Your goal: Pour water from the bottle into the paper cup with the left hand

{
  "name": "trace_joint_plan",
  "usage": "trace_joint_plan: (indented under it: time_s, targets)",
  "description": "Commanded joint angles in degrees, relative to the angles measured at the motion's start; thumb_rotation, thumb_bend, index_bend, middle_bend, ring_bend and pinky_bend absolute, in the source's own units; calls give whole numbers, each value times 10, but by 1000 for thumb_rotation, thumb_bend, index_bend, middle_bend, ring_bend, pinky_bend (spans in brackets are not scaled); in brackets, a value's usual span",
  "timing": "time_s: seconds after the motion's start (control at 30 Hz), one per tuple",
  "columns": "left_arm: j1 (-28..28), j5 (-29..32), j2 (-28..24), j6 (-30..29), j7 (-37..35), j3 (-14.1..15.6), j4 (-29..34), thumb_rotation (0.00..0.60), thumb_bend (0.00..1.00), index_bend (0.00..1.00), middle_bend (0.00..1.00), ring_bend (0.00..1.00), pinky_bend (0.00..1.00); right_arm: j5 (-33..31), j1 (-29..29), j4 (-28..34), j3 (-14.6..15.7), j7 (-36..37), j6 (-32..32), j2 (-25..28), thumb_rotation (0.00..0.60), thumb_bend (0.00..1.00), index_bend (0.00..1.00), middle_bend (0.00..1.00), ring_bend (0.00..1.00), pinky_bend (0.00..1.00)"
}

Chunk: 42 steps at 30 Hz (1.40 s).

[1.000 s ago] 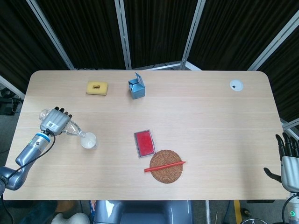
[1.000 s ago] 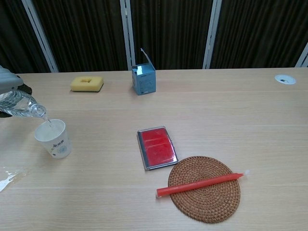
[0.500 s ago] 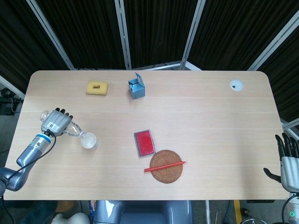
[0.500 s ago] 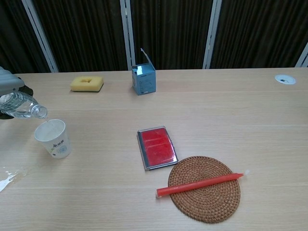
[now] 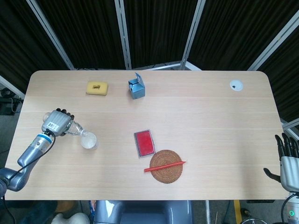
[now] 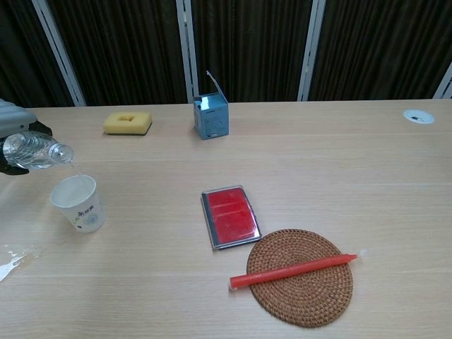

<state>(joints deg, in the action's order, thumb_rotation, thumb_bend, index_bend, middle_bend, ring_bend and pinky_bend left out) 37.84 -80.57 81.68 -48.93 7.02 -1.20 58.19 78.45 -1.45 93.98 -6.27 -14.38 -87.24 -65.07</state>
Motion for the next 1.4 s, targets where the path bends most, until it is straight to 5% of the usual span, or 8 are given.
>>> trace_joint_plan:
  time_s: [0.03,0.43,0.67,0.83,1.4]
  targets:
    - [-3,-12,-6,-7,-71,-1,4,600,565,617,466,302,338,0,0,0,1,-2,1,-1,600,0,0,0,0,0]
    - [-3,1,-28,-10,-257,-31,17,600,558,618,466,302,338,1,0,1,2,-7,-1,-3,600,0,0,0,0,0]
    - [-7,51,-17,-15,-511,-103,53,600,522,617,465,302,338,0,-2,-3,3,-14,3,-6,600,0,0,0,0,0]
    - [-2,44,3,-14,-593,-115,47,600,509,610,463,302,337,-3,-4,-5,2,-19,7,-10,600,0,0,0,0,0]
    - [28,57,124,26,-646,-121,-66,600,498,604,459,301,334,-15,-8,-13,-1,-32,13,-17,600,0,0,0,0,0]
